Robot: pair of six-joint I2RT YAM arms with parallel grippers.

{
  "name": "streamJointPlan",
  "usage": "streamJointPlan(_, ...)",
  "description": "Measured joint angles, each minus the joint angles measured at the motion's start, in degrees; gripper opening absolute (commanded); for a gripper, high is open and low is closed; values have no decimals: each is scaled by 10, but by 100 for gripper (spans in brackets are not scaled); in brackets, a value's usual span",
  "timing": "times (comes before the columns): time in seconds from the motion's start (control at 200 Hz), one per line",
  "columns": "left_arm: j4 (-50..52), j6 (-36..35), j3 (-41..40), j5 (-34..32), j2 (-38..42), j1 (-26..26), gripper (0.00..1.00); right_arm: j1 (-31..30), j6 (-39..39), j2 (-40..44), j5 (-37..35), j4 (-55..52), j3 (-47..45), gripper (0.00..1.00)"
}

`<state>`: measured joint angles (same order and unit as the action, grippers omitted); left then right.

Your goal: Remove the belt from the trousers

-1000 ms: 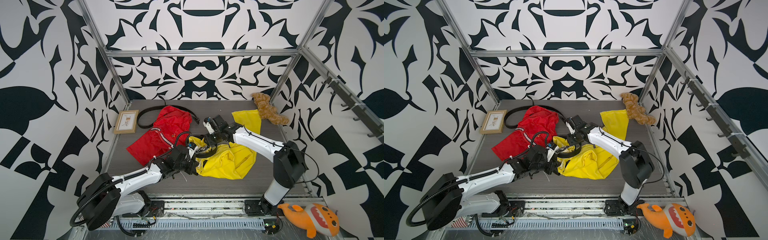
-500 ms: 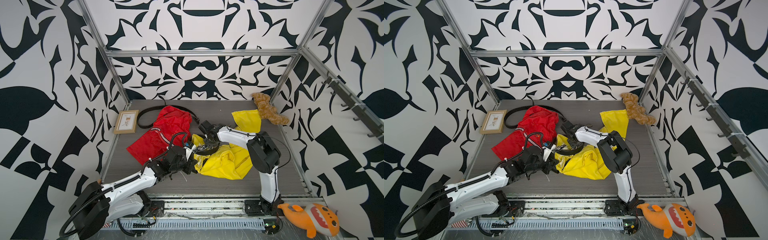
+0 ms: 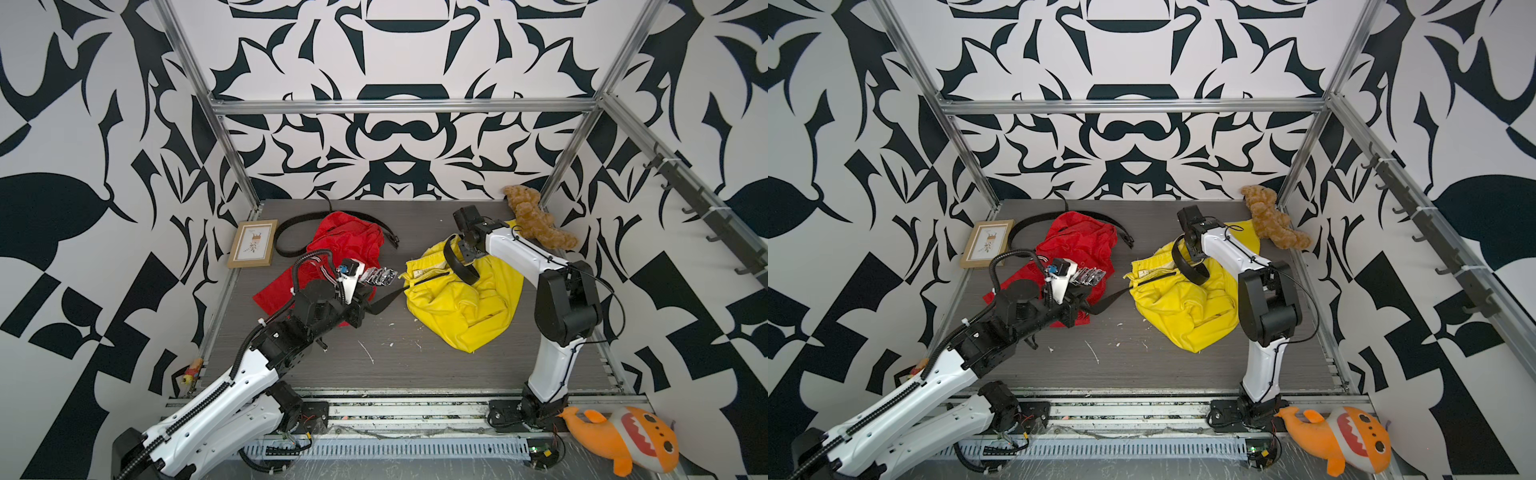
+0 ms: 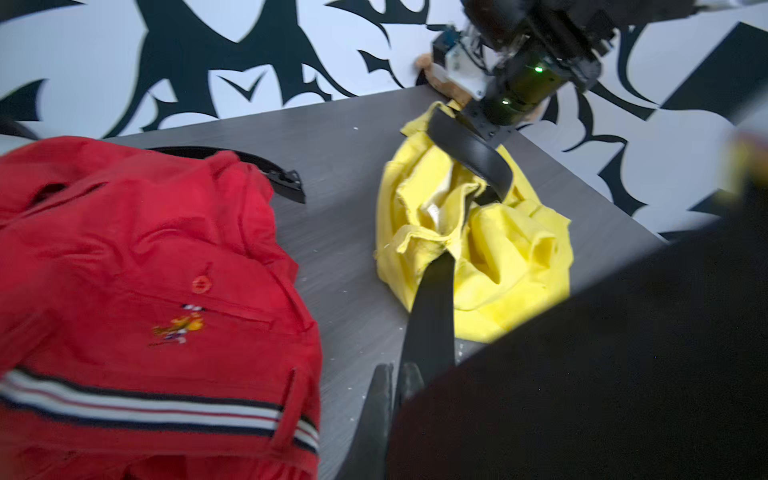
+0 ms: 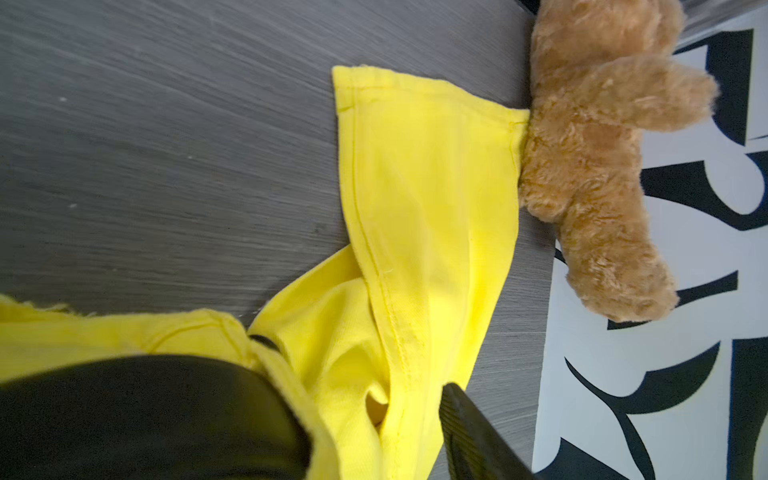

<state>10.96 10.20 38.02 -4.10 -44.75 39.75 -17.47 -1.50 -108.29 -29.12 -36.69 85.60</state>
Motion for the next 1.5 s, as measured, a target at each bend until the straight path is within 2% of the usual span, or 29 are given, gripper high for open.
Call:
streamJointPlan(0.415, 104, 14, 60, -97, -35, -209, 0, 63, -2, 10, 1, 0, -37, 64)
streamJointPlan(0.565, 123, 8, 81, -75, -58, -296, 0, 81, -1, 10, 4, 2, -55, 64)
streamJointPlan(0.665, 124, 18, 91, -33, -99, -316, 0, 80, 0, 10, 3, 10, -64, 64)
streamJointPlan(0.75, 125, 39, 90, 6, -146, -318, 1, 80, 2, 10, 3, 22, -77, 64)
streamJointPlan(0.79, 122, 47, 84, 18, -161, -318, 23, 80, 3, 10, 3, 25, -84, 64)
streamJointPlan(0.795, 123, 49, 82, 20, -163, -318, 23, 80, 3, 10, 3, 26, -85, 64)
streamJointPlan(0.8, 123, 50, 82, 21, -164, -318, 31, 80, 3, 10, 3, 26, -86, 64)
streamJointPlan(0.855, 127, 58, 68, 34, -175, -318, 63, 80, 3, 10, 3, 31, -94, 64)
streamJointPlan(0.925, 139, 70, 59, 42, -179, -317, 88, 79, 4, 10, 3, 35, -100, 64)
streamJointPlan(0.98, 151, 77, 58, 42, -177, -314, 100, 76, 4, 10, 3, 38, -102, 64)
streamJointPlan(1.105, 182, 78, 73, 14, -160, -283, 99, 75, 5, 10, 3, 45, -108, 64)
streamJointPlan(1.265, 216, 30, 166, -3, -171, -176, 99, 72, 5, 10, 3, 53, -116, 64)
streamJointPlan(1.355, 220, -10, 234, 50, -223, -134, 99, 71, 5, 10, 4, 57, -120, 64)
streamJointPlan(1.5, 229, -82, 312, 180, -363, -96, 99, 69, 4, 12, 5, 61, -122, 64)
